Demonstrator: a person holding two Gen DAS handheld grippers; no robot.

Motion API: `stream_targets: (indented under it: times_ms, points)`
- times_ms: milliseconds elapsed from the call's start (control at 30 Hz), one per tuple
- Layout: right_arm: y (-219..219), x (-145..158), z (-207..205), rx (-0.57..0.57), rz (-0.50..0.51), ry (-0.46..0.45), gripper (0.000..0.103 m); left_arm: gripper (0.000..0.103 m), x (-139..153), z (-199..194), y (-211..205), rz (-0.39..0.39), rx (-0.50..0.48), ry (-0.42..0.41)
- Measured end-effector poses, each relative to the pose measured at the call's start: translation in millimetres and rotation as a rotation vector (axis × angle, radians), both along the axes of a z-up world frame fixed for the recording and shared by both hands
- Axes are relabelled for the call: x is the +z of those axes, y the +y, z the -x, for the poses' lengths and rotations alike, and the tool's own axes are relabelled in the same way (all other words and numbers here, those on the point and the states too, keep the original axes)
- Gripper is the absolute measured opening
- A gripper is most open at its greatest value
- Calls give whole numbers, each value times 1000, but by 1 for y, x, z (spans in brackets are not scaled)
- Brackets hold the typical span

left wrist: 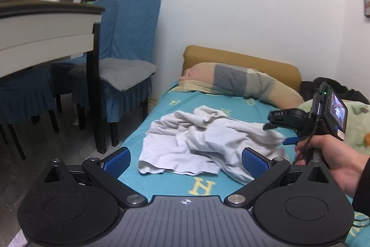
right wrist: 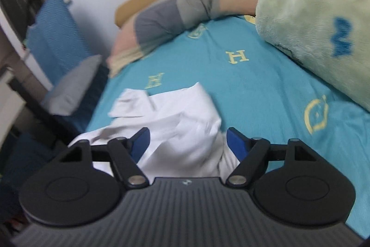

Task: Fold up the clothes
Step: 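Grasp the T-shirt with the right gripper and lift it off the bed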

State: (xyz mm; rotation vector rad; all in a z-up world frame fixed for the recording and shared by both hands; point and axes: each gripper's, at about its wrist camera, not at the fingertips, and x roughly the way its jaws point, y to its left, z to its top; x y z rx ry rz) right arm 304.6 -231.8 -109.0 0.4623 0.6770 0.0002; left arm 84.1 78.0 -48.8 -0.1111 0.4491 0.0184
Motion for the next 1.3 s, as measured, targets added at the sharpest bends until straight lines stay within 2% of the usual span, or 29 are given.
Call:
stream_targets:
  times_ms: [33, 67, 133, 233, 367, 533, 667, 867, 1033, 1100, 1200, 1300]
  points:
    - [2, -5, -9, 11, 18, 11, 56, 103, -5, -6, 5, 10, 8, 9]
    - [5, -9, -14, 29, 37, 37, 38, 103, -9, -11, 10, 26, 14, 19]
    - [9, -14, -18, 57, 61, 75, 20, 103, -17, -18, 19, 64, 23, 32]
    - [9, 9, 9, 76, 73, -17, 18, 103, -23, -22, 29, 112, 40, 49]
    - [12, 61, 72, 137, 162, -187, 17, 103, -19, -15, 32, 147, 37, 25]
    - [13, 116, 160, 205, 196, -346, 17, 103, -4, 8, 12, 94, -39, -45]
    - [15, 139, 225, 263, 214, -424, 17, 103, 6, 28, -13, 39, -132, -78]
    - [8, 148, 292, 313, 198, -520, 16, 103, 10, 60, -67, -80, -261, -125]
    - [-10, 148, 310, 329, 139, -546, 16, 103, 2, 75, -111, -211, -283, -216]
    - [-21, 145, 311, 331, 80, -544, 17, 103, -6, 65, -127, -248, -298, -198]
    - [-37, 137, 307, 336, -8, -534, 17, 103, -26, 45, -145, -325, -249, -147]
    - [-51, 127, 306, 322, -46, -533, 17, 102, -39, 21, -145, -332, -137, -131]
